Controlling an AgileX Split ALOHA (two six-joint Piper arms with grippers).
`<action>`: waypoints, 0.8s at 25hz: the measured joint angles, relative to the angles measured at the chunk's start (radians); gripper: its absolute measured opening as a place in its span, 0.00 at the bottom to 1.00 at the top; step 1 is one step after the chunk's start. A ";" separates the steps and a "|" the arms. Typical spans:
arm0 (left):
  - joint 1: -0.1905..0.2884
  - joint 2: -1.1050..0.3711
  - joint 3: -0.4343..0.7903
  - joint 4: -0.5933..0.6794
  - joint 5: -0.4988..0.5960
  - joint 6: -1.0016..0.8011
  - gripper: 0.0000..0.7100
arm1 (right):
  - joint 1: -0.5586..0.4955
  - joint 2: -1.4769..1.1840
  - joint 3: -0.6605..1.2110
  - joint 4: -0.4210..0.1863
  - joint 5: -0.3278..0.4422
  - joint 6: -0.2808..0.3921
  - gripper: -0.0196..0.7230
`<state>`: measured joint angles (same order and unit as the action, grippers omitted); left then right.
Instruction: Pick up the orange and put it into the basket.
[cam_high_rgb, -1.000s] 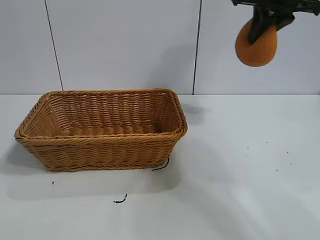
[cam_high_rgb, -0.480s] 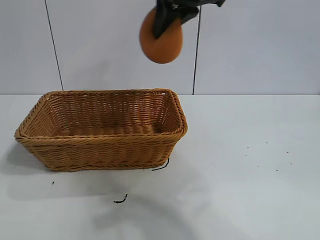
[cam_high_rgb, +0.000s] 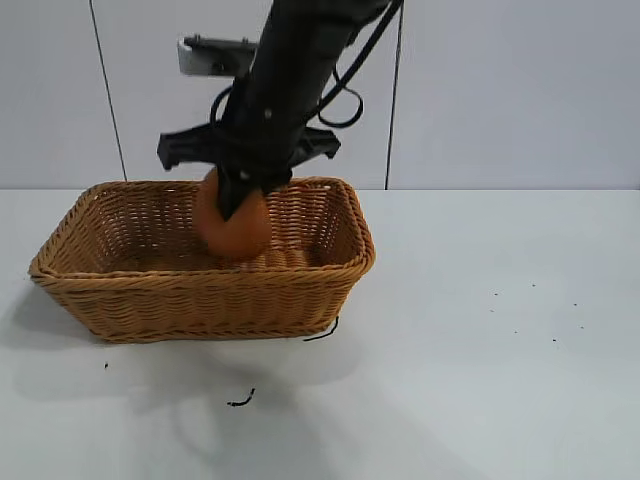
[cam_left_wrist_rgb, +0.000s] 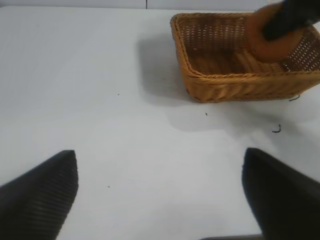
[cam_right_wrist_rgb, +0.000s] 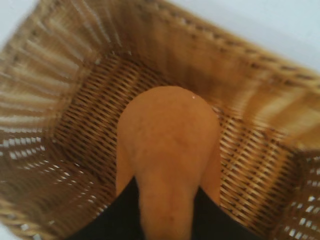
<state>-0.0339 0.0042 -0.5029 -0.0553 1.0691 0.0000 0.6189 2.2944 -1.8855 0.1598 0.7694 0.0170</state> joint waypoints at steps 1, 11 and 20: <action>0.000 0.000 0.000 0.000 0.000 0.000 0.90 | 0.000 0.011 0.000 0.000 0.000 0.000 0.15; 0.000 0.000 0.000 0.001 0.000 0.000 0.90 | -0.001 -0.016 -0.011 -0.001 0.034 0.004 0.91; 0.000 0.000 0.000 0.001 0.000 0.000 0.90 | -0.072 -0.036 -0.275 -0.091 0.279 0.075 0.94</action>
<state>-0.0339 0.0042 -0.5029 -0.0544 1.0689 0.0000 0.5465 2.2587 -2.1604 0.0684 1.0487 0.0916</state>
